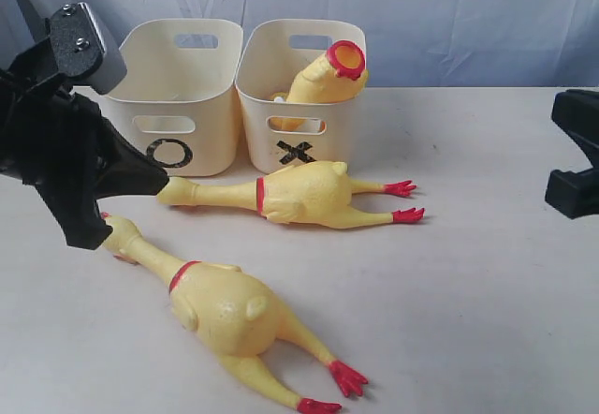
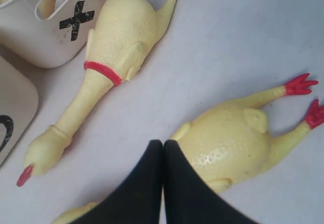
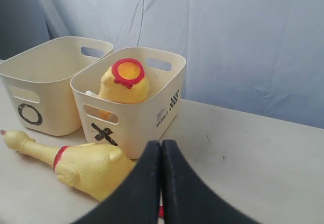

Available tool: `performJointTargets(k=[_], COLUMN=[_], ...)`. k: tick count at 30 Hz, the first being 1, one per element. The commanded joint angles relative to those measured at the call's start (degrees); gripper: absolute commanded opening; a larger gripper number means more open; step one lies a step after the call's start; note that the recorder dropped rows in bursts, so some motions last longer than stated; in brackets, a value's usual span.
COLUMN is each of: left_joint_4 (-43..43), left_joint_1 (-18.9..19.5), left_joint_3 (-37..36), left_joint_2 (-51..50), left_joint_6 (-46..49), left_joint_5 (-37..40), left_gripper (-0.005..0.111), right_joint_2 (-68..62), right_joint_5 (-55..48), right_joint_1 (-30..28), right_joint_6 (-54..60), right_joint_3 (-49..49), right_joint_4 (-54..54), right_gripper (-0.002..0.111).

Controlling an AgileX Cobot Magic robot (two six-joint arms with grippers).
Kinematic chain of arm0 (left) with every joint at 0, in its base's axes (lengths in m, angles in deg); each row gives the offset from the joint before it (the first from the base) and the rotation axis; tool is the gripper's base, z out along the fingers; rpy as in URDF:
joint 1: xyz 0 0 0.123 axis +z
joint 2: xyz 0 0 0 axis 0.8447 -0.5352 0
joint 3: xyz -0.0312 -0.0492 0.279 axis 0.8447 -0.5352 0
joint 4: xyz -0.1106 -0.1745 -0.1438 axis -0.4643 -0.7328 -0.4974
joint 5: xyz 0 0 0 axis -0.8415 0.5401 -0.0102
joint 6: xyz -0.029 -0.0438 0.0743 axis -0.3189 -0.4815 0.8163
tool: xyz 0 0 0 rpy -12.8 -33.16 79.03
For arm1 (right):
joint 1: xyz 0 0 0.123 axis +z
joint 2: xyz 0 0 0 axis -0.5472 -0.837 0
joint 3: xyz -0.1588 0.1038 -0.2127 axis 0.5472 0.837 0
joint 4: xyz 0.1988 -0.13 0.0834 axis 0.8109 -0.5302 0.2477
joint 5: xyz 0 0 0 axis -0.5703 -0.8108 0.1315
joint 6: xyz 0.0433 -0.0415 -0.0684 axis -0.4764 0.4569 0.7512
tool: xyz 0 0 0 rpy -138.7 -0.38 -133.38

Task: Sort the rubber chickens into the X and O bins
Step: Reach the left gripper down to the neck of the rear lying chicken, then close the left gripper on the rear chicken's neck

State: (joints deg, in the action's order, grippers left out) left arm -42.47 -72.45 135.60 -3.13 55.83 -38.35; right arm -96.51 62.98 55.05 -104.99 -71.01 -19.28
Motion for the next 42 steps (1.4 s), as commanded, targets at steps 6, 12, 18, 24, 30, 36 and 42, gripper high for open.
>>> performJointTargets(k=[6, 12, 18, 24, 30, 36, 42], left_joint_4=[-0.03, -3.12, -5.69, -13.61, -17.68, -14.47, -13.51], left_joint_1=[-0.17, -0.17, -0.17, -0.17, -0.17, -4.13, -5.86], left_joint_3=[-0.03, -0.01, -0.01, -0.01, 0.10, 3.41, 6.69], left_joint_2=[-2.25, -8.88, -15.35, -22.82, -27.55, -29.70, -33.56], left_joint_6=[12.69, 14.63, 21.14, 39.55, 48.38, 48.38, 48.38], left_joint_5=[0.07, -2.32, -9.19, -22.16, -28.40, -31.09, -33.83], left_gripper=[0.003, 0.025, 0.053, 0.055, 0.055, 0.055, 0.055], right_joint_2=[6.89, 11.18, 13.17, 13.29, 13.29, 13.29, 13.29], right_joint_5=[-1.58, -4.56, -4.84, -5.09, -6.16, -6.30, -6.30], right_joint_1=[-0.14, -0.14, -0.14, -0.14, -0.14, -0.14, -0.14], right_joint_6=[0.26, 0.15, 0.15, 0.15, 0.15, 0.15, 0.15], right_joint_3=[2.29, 2.29, 2.29, 2.29, 2.29, 2.29, 2.29], right_joint_4=[3.42, 4.66, 5.78, 8.21, 9.59, 10.76, 10.87], right_gripper=[-0.001, -0.001, -0.001, -0.001, -0.001, -0.001, -0.001])
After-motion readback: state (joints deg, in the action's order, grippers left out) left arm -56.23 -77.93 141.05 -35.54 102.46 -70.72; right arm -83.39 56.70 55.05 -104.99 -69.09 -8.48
